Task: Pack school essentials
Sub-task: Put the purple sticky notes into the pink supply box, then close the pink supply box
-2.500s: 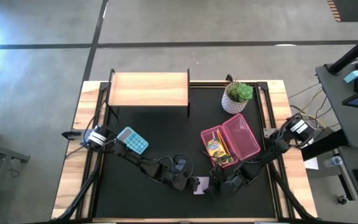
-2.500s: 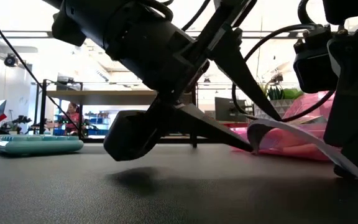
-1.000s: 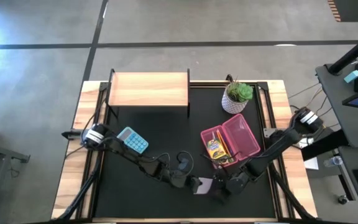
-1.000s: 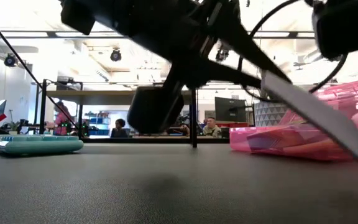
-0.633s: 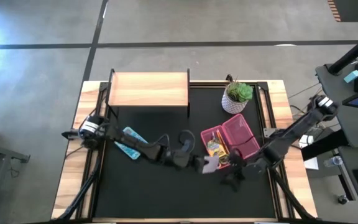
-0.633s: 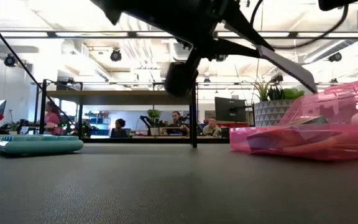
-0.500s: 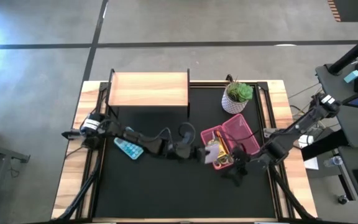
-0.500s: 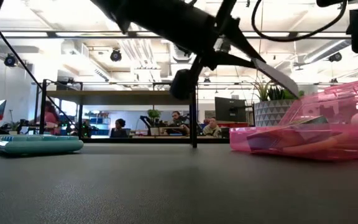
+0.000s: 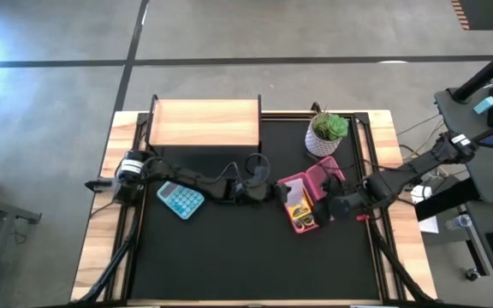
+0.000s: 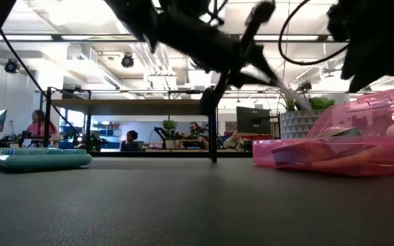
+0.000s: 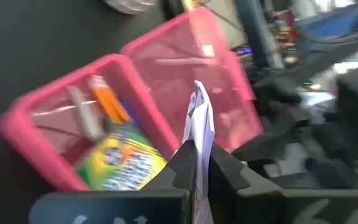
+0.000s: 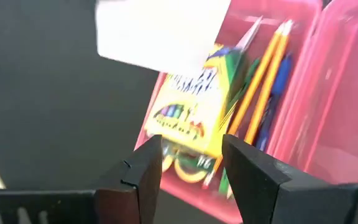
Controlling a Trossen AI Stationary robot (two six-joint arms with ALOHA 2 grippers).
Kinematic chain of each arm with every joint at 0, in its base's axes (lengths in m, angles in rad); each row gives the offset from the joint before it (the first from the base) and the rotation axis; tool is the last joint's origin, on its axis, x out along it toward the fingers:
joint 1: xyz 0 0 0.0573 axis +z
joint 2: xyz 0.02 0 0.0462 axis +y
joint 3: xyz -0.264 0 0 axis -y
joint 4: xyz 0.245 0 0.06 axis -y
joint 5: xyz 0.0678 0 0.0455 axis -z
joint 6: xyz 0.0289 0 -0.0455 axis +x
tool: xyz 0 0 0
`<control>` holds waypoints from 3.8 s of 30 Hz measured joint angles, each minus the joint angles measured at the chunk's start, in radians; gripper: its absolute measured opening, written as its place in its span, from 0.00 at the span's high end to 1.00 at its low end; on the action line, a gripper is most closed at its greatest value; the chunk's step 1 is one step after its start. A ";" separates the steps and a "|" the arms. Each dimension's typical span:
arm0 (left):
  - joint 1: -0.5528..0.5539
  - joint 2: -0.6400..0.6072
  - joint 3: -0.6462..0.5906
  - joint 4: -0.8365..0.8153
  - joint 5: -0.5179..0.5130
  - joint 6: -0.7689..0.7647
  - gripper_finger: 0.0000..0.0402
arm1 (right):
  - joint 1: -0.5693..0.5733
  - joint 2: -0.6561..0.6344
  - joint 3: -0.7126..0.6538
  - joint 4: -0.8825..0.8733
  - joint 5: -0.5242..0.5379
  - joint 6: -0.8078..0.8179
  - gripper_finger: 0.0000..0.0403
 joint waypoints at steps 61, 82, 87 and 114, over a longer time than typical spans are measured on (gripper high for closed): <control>0.061 0.085 0.088 -0.214 0.611 0.230 0.47 | -0.413 -0.017 0.191 -0.810 0.077 -0.254 0.64; 0.057 0.044 0.087 -0.494 0.362 0.639 0.47 | -0.636 0.032 0.051 -0.640 -0.102 -0.552 0.71; 0.058 0.044 0.087 -0.499 0.312 0.713 0.47 | -0.636 0.030 0.050 -0.526 -0.187 -0.579 0.71; 0.019 0.066 0.087 -0.554 0.267 0.681 0.47 | -0.577 0.032 0.113 -0.143 -0.381 -0.501 0.71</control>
